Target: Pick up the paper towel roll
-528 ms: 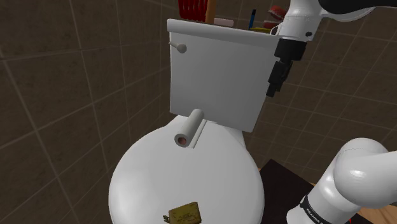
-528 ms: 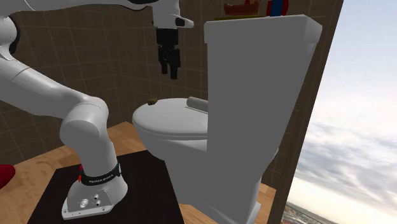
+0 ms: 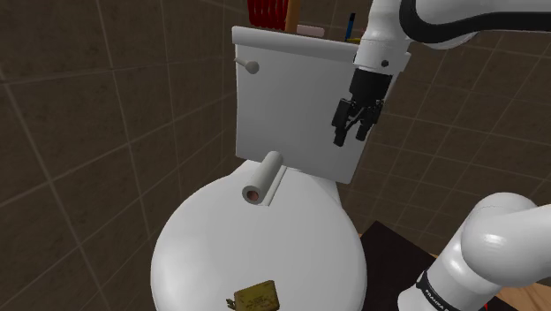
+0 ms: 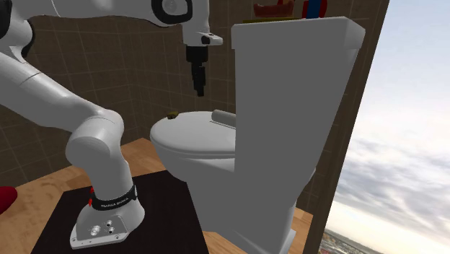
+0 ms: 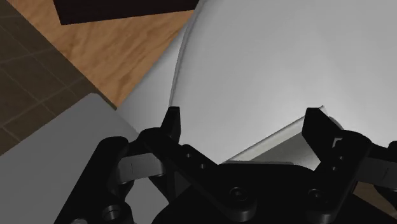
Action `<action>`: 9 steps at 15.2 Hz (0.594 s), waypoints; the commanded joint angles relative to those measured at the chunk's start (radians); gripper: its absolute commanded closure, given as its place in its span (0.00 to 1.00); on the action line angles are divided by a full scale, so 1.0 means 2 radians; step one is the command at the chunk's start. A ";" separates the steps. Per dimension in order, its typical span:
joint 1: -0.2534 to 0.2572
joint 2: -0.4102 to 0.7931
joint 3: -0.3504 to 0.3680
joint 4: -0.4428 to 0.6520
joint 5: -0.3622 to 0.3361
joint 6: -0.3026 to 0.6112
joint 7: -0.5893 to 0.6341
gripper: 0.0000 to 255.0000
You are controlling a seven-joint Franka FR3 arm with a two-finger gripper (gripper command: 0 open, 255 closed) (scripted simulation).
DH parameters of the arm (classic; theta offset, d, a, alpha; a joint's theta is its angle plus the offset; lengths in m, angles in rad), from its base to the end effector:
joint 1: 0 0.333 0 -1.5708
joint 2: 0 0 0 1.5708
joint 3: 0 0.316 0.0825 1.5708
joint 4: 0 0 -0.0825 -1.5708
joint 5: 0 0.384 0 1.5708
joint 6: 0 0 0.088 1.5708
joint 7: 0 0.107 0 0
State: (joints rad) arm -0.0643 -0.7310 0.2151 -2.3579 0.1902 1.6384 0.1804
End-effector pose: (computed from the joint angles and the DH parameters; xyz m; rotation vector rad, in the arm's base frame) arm 0.3239 0.0853 0.5710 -3.0915 0.1489 0.0087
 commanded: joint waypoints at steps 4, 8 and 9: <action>-0.025 0.059 0.067 0.004 0.030 0.071 0.131 0.00; -0.051 0.123 0.118 0.025 0.035 0.125 0.234 0.00; -0.058 0.141 0.130 0.033 0.033 0.138 0.260 0.00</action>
State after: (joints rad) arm -0.1650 -0.4872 0.4494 -2.3128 0.2594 1.8897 0.6415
